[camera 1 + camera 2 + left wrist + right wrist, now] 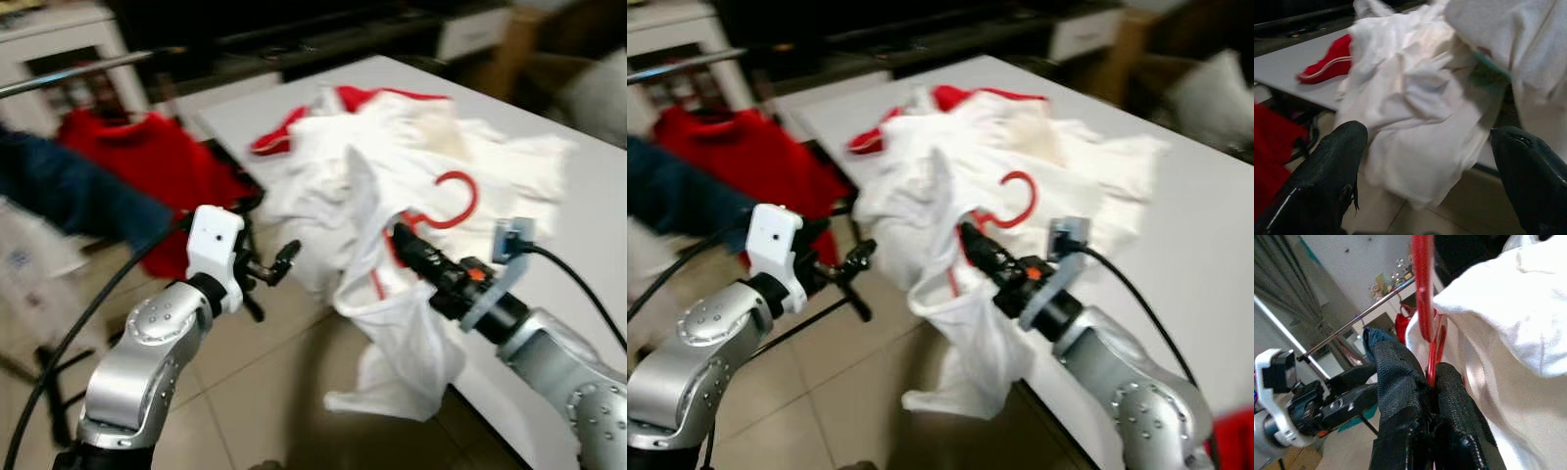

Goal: Hang hanger

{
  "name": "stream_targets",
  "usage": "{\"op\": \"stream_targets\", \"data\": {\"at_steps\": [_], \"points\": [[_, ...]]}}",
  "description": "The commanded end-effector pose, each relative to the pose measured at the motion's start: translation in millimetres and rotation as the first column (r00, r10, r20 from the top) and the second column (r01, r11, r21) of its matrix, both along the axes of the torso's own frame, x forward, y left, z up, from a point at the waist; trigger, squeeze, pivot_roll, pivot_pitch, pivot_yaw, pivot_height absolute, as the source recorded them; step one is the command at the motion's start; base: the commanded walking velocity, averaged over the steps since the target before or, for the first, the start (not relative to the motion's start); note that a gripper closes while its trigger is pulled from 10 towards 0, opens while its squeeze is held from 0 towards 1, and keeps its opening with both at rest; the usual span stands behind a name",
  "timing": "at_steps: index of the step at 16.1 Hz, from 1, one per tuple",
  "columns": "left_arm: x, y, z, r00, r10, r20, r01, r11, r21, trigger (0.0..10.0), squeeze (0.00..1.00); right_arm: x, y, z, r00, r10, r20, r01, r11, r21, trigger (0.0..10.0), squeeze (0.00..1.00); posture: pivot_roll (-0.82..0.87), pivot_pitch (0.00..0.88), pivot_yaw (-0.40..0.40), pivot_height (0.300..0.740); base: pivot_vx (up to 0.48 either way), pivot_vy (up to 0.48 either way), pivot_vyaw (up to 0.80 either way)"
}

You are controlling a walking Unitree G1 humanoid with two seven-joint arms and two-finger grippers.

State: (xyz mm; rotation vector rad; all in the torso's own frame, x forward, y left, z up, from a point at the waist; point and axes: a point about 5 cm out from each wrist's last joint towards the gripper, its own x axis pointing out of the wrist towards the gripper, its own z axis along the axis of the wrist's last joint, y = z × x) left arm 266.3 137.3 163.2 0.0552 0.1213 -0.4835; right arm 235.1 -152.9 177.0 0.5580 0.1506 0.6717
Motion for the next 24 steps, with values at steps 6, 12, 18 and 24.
{"op": "stream_targets", "data": {"at_steps": [6, 12, 18, 24], "points": [[0.6, 1.4, 3, 1.0, 0.003, 0.008, -0.003, 1.0, 0.003, 10.0, 0.21, -7.8, 8.7, 6, 0.998, 0.057, 0.037, -0.058, 0.998, 0.017, 10.0, 0.0, -0.12, 0.0, 0.043, 0.719, 0.0, 0.0, 0.8], [-0.7, 0.6, 1, 1.0, -0.002, -0.021, 0.001, 1.0, -0.019, 10.0, 0.0, -9.7, 8.6, 5, 0.998, 0.051, 0.026, -0.051, 0.999, 0.014, 10.0, 0.0, -0.12, 0.0, 0.05, 0.719, 0.0, 0.0, 0.8], [-1.9, 0.8, -1, 0.999, 0.007, -0.034, -0.008, 1.0, -0.021, 10.0, 0.0, -6.1, 12.7, 2, 0.997, 0.069, 0.021, -0.068, 0.997, -0.027, 10.0, 0.0, -0.12, 0.0, 0.039, 0.719, 0.0, 0.289, 0.19], [-1.9, -0.1, -1, 0.999, 0.009, -0.036, -0.01, 1.0, -0.021, 10.0, 0.0, -2.4, 12.8, -3, 0.997, 0.074, 0.006, -0.074, 0.995, -0.063, 10.0, 0.0, -0.12, 0.0, 0.036, 0.719, 0.0, 0.306, 0.0]]}}
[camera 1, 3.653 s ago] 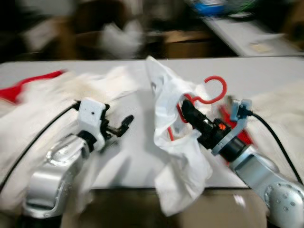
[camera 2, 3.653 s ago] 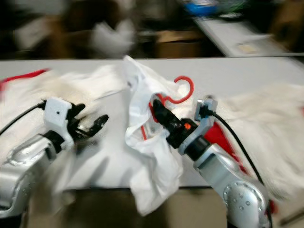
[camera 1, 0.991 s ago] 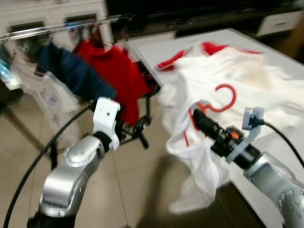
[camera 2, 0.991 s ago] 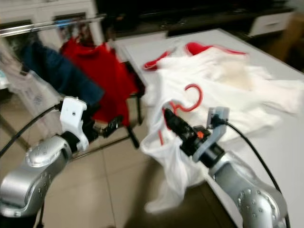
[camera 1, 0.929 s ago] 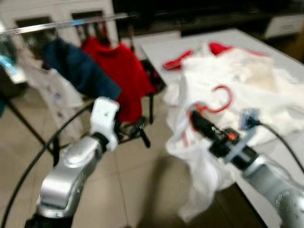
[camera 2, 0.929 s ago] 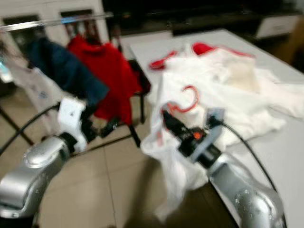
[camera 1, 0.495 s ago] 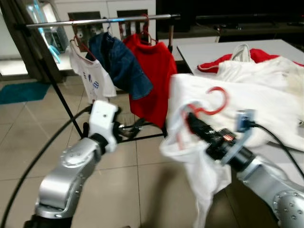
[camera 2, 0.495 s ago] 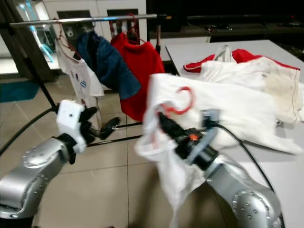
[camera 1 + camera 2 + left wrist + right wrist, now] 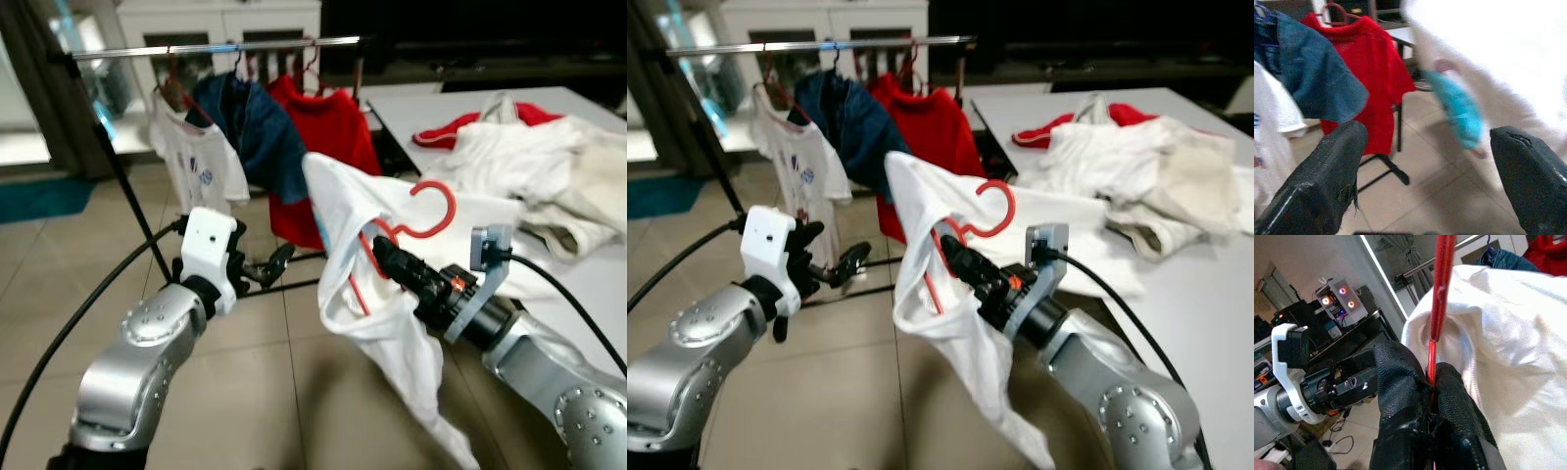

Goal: Hang hanger

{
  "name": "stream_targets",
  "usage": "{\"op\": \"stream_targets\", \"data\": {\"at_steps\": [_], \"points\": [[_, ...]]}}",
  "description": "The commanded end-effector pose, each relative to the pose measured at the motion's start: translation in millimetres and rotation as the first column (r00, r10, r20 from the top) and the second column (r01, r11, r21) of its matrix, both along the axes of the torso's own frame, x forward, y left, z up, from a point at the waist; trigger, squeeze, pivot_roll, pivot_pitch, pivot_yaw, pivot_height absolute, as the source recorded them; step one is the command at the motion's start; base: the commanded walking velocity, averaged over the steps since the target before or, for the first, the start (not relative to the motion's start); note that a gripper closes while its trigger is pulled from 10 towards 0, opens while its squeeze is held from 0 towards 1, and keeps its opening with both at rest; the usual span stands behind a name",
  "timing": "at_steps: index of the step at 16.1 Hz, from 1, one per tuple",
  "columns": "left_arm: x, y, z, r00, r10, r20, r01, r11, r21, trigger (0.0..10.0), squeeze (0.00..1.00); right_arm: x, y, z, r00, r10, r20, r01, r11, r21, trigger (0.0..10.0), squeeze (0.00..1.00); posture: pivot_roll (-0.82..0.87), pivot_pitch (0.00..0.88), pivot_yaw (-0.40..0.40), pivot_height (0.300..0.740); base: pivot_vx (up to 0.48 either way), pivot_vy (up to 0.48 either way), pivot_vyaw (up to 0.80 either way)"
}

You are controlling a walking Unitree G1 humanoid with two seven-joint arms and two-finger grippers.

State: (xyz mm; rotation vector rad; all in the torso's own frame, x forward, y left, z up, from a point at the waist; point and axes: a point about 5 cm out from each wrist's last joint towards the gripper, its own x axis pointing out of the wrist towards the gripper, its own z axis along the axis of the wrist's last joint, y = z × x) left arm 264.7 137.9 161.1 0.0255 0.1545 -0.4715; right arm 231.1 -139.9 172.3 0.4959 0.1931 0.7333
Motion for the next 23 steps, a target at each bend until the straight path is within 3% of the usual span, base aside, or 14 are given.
{"op": "stream_targets", "data": {"at_steps": [1, 5, 9, 10, 13, 15, 16, 19, 20, 21, 22, 23], "points": [[0.5, 0.7, 2, 1.0, 0.005, 0.011, -0.005, 1.0, 0.028, 10.0, 0.0, 3.0, 0.4, 1, 1.0, 0.003, 0.009, -0.003, 1.0, -0.016, 10.0, 0.0, -0.12, 0.0, 0.036, 0.719, 0.0, 0.0, 0.0], [4.3, 0.3, 2, 1.0, 0.022, 0.015, -0.023, 0.999, 0.033, 10.0, 0.0, 14.7, 0.5, 0, 1.0, -0.01, 0.028, 0.012, 0.996, -0.091, 10.0, 0.0, -0.13, 0.0, 0.034, 0.719, 0.0, -0.439, 0.0], [9.0, -1.3, 4, 1.0, 0.014, 0.018, -0.014, 1.0, 0.004, 10.0, 0.0, 33.1, 3.2, 5, 0.997, -0.015, 0.081, 0.029, 0.986, -0.165, 10.0, 0.0, -0.12, 0.0, 0.026, 0.719, 0.0, 0.0, 0.0], [7.3, -2.0, 10, 0.999, -0.035, 0.041, 0.037, 0.998, -0.059, 10.0, 1.0, 37.5, 4.0, 7, 0.995, -0.018, 0.096, 0.035, 0.982, -0.186, 10.0, 0.0, -0.12, 0.0, 0.024, 0.719, 0.0, 0.0, 0.0], [12.4, 14.0, 6, 1.0, 0.009, 0.03, -0.009, 1.0, 0.004, 10.0, 1.0, 41.7, 3.7, 9, 0.992, -0.014, 0.123, 0.042, 0.974, -0.222, 10.0, 0.0, -0.12, 0.0, 0.019, 0.719, 0.0, 0.0, 0.0], [22.9, 42.3, 0, 0.996, 0.086, 0.028, -0.088, 0.993, 0.078, 10.0, 1.0, 46.3, 0.3, 14, 0.988, 0.009, 0.152, 0.028, 0.97, -0.242, 10.0, 0.0, -0.13, 0.0, 0.024, 0.719, 0.0, 0.0, 0.0], [26.9, 48.9, -2, 0.996, 0.092, 0.022, -0.093, 0.991, 0.098, 10.0, 1.0, 47.9, -0.1, 17, 0.988, 0.027, 0.154, 0.012, 0.969, -0.248, 10.0, 0.0, -0.14, 0.0, 0.027, 0.719, 0.0, 0.0, 0.0], [33.4, 47.1, -18, 0.999, 0.03, -0.029, -0.027, 0.992, 0.12, 10.0, 1.0, 46.4, 2.6, 24, 0.982, 0.101, 0.157, -0.058, 0.964, -0.258, 10.0, 0.0, -0.17, 0.0, 0.042, 0.719, 0.0, 0.0, 0.0], [34.8, 45.5, -19, 0.999, 0.021, -0.03, -0.018, 0.994, 0.104, 10.0, 0.95, 45.6, 2.7, 25, 0.981, 0.111, 0.157, -0.068, 0.964, -0.257, 10.0, 0.0, -0.17, 0.0, 0.042, 0.719, 0.0, 0.0, 0.0], [39.0, 41.0, -20, 1.0, 0.001, -0.025, 0.0, 0.999, 0.049, 10.0, 0.24, 43.6, 3.2, 27, 0.979, 0.13, 0.155, -0.089, 0.964, -0.251, 10.0, 0.0, -0.17, 0.0, 0.038, 0.719, 0.0, 0.0, 0.0], [43.8, 35.6, -20, 1.0, -0.023, -0.02, 0.024, 0.999, 0.026, 10.0, 0.0, 41.8, 3.9, 28, 0.978, 0.146, 0.151, -0.107, 0.965, -0.24, 10.0, 0.0, -0.18, 0.0, 0.034, 0.719, 0.0, 0.0, 0.0], [43.8, 16.1, -12, 0.99, -0.142, 0.002, 0.142, 0.989, -0.037, 10.0, 0.0, 40.0, 4.2, 30, 0.977, 0.153, 0.151, -0.114, 0.965, -0.237, 10.0, 0.0, -0.18, 0.0, 0.033, 0.719, 0.0, 0.0, 0.0]]}}
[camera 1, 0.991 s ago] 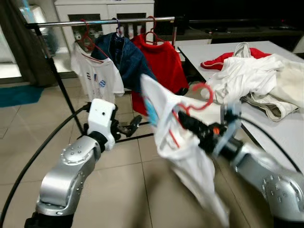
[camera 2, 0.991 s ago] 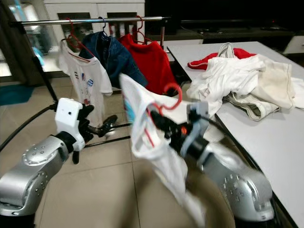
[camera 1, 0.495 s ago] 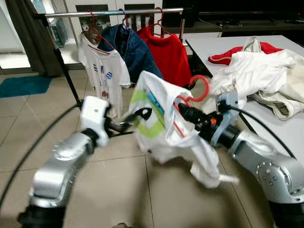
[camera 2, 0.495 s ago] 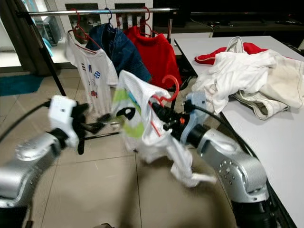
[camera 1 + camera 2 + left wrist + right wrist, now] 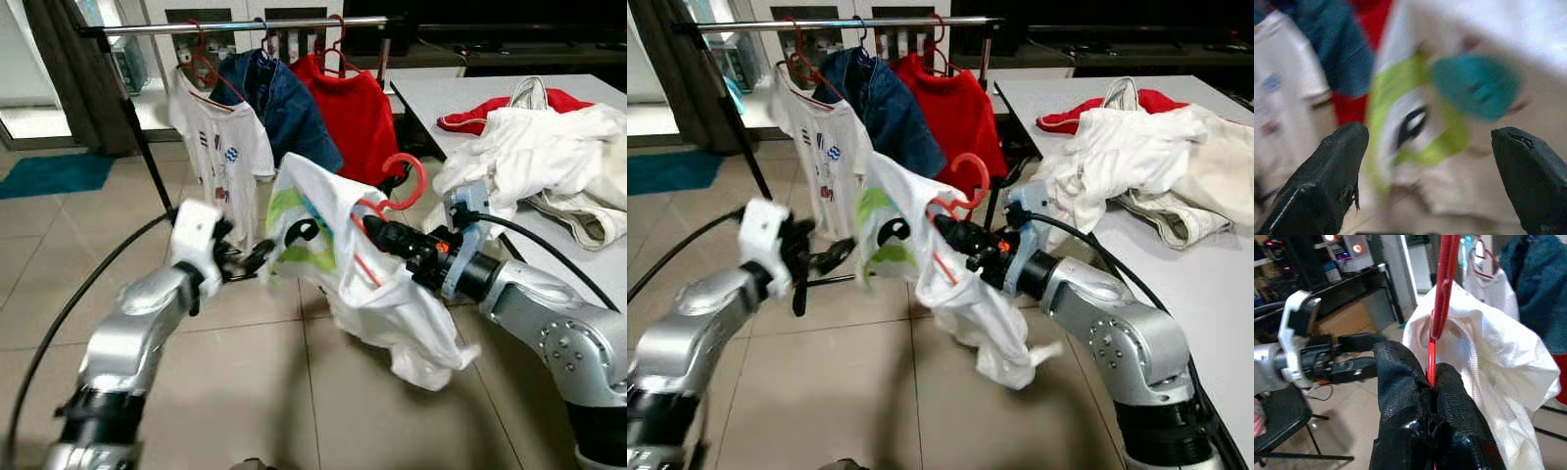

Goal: Hang hanger

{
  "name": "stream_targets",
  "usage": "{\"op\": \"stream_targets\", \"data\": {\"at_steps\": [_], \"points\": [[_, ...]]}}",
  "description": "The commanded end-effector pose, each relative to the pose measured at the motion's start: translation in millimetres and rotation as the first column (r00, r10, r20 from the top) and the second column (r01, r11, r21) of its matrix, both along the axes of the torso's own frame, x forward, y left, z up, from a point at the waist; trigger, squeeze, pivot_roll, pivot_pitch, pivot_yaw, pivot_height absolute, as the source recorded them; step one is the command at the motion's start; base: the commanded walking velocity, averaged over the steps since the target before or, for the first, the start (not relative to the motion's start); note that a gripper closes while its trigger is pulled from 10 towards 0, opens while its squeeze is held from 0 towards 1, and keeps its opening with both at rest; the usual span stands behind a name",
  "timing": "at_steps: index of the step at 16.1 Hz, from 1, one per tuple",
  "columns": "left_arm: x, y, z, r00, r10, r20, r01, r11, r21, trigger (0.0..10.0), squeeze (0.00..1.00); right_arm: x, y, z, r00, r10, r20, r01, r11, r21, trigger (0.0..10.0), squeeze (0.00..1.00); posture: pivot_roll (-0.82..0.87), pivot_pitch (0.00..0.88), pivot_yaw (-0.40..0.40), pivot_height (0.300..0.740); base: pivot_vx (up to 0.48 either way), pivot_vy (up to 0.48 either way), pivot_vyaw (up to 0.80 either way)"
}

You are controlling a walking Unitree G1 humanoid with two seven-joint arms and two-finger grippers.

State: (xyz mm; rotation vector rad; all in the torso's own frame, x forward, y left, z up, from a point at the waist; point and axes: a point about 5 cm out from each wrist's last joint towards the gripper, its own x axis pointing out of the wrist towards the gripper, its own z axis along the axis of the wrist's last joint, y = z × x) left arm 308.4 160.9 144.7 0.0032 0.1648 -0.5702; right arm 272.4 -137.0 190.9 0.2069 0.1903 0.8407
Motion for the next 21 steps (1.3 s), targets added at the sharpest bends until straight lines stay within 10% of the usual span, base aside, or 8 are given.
{"op": "stream_targets", "data": {"at_steps": [1, 6, 10, 11, 12, 13, 21], "points": [[-0.9, -12.0, 7, 0.997, -0.076, 0.025, 0.077, 0.997, -0.028, 10.0, 0.0, -1.2, 1.1, 11, 0.999, 0.022, 0.039, -0.023, 1.0, 0.013, 10.0, 0.0, -0.18, 0.0, 0.033, 0.719, 0.0, 0.0, 0.0], [-19.5, -59.9, 34, 0.914, -0.4, 0.069, 0.406, 0.896, -0.177, 10.0, 0.0, 14.5, 6.9, 13, 0.994, -0.105, 0.019, 0.105, 0.994, 0.003, 10.0, 0.0, -0.19, 0.0, 0.038, 0.719, 0.0, 0.0, 0.0], [-4.9, -55.0, 27, 0.954, -0.3, 0.022, 0.3, 0.944, -0.135, 10.0, 0.0, 19.0, 18.0, 17, 0.994, -0.106, 0.018, 0.106, 0.994, 0.023, 10.0, 0.0, -0.19, 0.0, 0.044, 0.719, 0.0, 0.0, 0.0], [3.0, -50.0, 24, 0.972, -0.236, 0.015, 0.236, 0.966, -0.103, 2.3, 0.0, 18.4, 20.3, 18, 0.995, -0.096, 0.021, 0.095, 0.995, 0.029, 10.0, 0.0, -0.19, 0.0, 0.044, 0.719, 0.0, 0.0, 0.0], [5.0, -48.9, 23, 0.975, -0.221, 0.016, 0.222, 0.971, -0.094, 2.3, 0.0, 18.2, 20.7, 19, 0.995, -0.093, 0.021, 0.092, 0.995, 0.03, 10.0, 0.0, -0.19, 0.0, 0.044, 0.719, 0.0, 0.0, 0.0], [10.0, -47.4, 26, 0.981, -0.192, 0.038, 0.195, 0.979, -0.068, 0.0, 0.0, 18.1, 21.2, 19, 0.995, -0.094, 0.021, 0.093, 0.995, 0.032, 10.0, 0.0, -0.19, 0.0, 0.048, 0.719, 0.0, 0.0, 0.0], [25.8, -54.5, 27, 0.983, -0.155, 0.1, 0.164, 0.983, -0.087, 0.0, 0.0, 17.6, 21.8, 20, 0.995, -0.103, 0.017, 0.102, 0.994, 0.037, 10.0, 0.0, -0.21, 0.0, 0.052, 0.719, 0.0, 0.0, 0.0]]}}
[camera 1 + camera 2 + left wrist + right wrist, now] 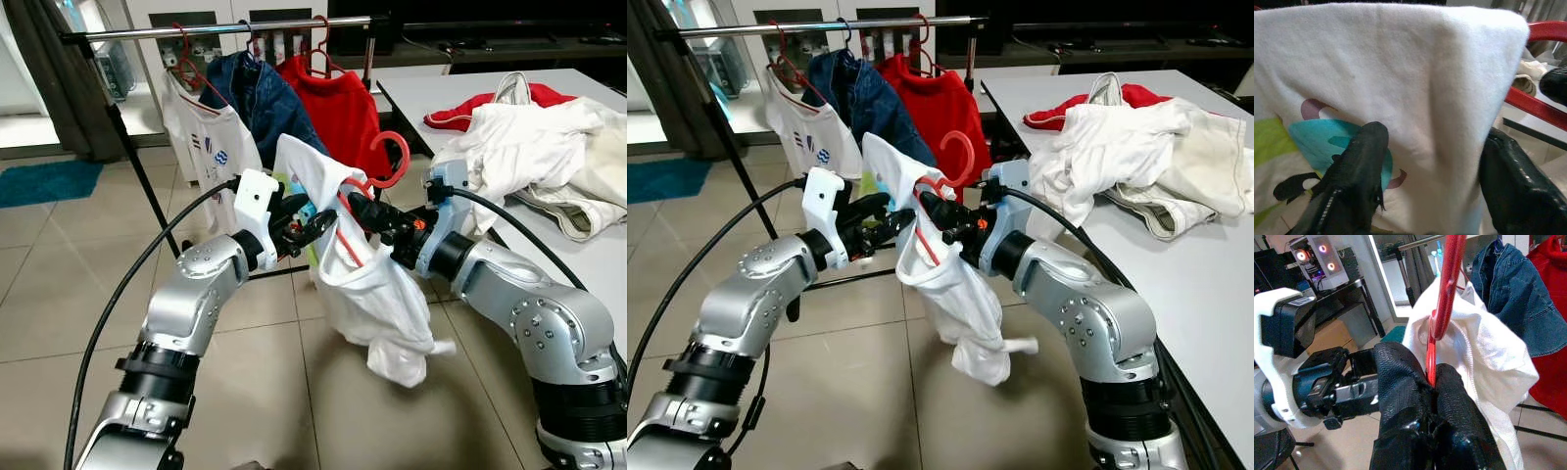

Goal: Hang hanger

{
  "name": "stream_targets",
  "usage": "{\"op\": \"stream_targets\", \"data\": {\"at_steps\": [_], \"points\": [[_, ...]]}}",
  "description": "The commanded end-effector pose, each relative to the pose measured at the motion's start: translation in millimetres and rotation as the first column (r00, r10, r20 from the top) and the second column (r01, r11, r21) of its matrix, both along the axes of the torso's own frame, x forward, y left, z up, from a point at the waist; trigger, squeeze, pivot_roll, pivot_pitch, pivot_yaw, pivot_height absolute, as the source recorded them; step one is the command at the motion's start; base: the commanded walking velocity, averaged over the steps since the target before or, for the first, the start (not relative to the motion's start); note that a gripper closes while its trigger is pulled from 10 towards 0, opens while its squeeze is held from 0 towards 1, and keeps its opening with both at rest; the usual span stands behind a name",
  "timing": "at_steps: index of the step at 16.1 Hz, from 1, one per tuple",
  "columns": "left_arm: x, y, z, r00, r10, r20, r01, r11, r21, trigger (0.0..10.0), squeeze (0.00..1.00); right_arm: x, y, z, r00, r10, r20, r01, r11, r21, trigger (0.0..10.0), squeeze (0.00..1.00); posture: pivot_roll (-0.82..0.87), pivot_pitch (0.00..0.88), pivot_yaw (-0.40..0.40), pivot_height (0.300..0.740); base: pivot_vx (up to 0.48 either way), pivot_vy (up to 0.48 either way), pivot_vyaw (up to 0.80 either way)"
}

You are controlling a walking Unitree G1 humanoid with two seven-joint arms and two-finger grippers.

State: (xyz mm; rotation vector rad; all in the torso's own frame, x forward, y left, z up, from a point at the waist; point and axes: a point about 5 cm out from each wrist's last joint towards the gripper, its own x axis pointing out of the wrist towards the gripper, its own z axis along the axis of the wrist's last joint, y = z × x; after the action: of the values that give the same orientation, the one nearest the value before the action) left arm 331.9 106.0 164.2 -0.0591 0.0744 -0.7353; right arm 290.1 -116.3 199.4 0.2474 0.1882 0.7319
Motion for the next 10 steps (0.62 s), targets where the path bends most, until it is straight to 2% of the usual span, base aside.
{"op": "stream_targets", "data": {"at_steps": [1, 5, 10], "points": [[3.9, 0.3, 8.0, 0.999, 0.009, 0.036, -0.009, 1.0, -0.003, 0.0, 0.0, -0.3, 0.9, 11.0, 0.999, 0.005, 0.042, -0.005, 1.0, 0.01, 10.0, 0.0, -0.21, 0.0, 0.052, 0.719, 0.0, 0.0, 0.0], [5.7, -0.7, 9.6, 0.999, 0.013, 0.043, -0.013, 1.0, -0.015, 0.0, 0.0, 1.1, 3.3, 11.0, 0.999, 0.001, 0.04, -0.002, 1.0, 0.015, 10.0, 0.0, -0.2, 0.0, 0.059, 0.719, 0.0, 0.0, 0.0], [0.0, -3.5, 5.7, 0.999, 0.019, 0.032, -0.018, 0.999, -0.028, 0.0, 0.0, -4.2, 3.8, 6.7, 1.0, 0.007, 0.017, -0.007, 1.0, 0.024, 10.0, 0.0, -0.2, 0.0, 0.038, 0.719, 0.0, 0.0, 0.0]]}}
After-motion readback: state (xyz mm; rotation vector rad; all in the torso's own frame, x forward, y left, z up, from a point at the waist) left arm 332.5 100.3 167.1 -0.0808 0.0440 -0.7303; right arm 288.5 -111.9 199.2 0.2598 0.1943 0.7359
